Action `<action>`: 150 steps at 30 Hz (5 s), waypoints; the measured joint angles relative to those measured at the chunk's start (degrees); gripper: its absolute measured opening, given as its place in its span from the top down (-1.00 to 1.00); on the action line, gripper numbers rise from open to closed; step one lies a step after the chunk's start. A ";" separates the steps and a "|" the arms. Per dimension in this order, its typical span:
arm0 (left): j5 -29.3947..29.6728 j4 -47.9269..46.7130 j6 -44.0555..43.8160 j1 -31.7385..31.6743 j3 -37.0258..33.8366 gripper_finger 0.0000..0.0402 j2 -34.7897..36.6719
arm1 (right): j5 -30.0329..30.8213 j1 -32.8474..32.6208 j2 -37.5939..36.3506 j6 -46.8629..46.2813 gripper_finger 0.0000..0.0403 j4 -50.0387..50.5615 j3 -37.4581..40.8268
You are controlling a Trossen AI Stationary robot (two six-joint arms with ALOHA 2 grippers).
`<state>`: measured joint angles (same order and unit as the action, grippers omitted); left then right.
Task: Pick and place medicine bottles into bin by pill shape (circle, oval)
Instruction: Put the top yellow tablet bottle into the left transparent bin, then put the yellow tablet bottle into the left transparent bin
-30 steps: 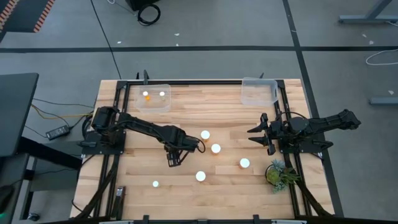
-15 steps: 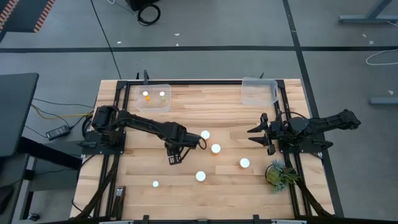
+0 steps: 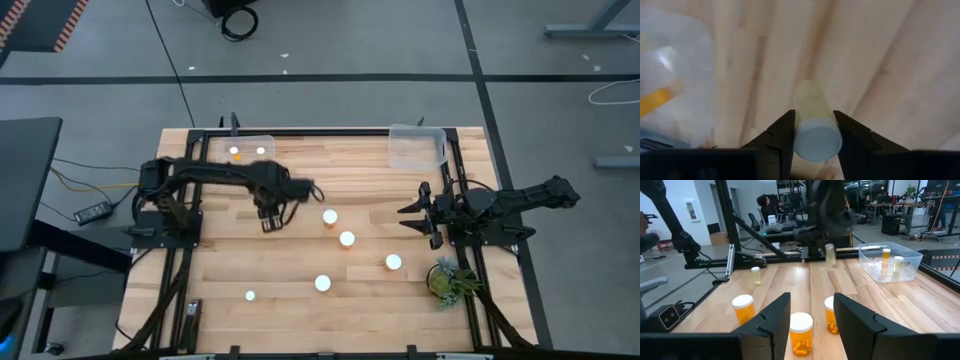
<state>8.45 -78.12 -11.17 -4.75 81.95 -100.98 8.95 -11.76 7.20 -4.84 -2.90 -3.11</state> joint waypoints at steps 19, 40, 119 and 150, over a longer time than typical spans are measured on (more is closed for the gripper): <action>5.51 4.45 9.15 -23.44 -0.04 0.38 5.75 | 0.00 0.00 0.00 0.00 0.22 0.06 0.00; 0.76 20.00 11.74 -35.63 -10.24 0.36 5.28 | 0.00 0.01 -0.01 0.00 0.22 0.04 0.00; -3.92 11.44 -18.66 16.49 4.66 0.09 -1.65 | 0.00 -0.01 0.00 0.00 0.22 0.02 0.00; -16.33 3.02 -78.41 48.01 4.63 0.15 -3.80 | 0.00 -0.01 0.00 0.00 0.22 0.04 0.00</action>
<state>-7.88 -75.09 -89.58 43.26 86.59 -104.77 8.95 -11.77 7.20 -4.84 -2.86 -3.11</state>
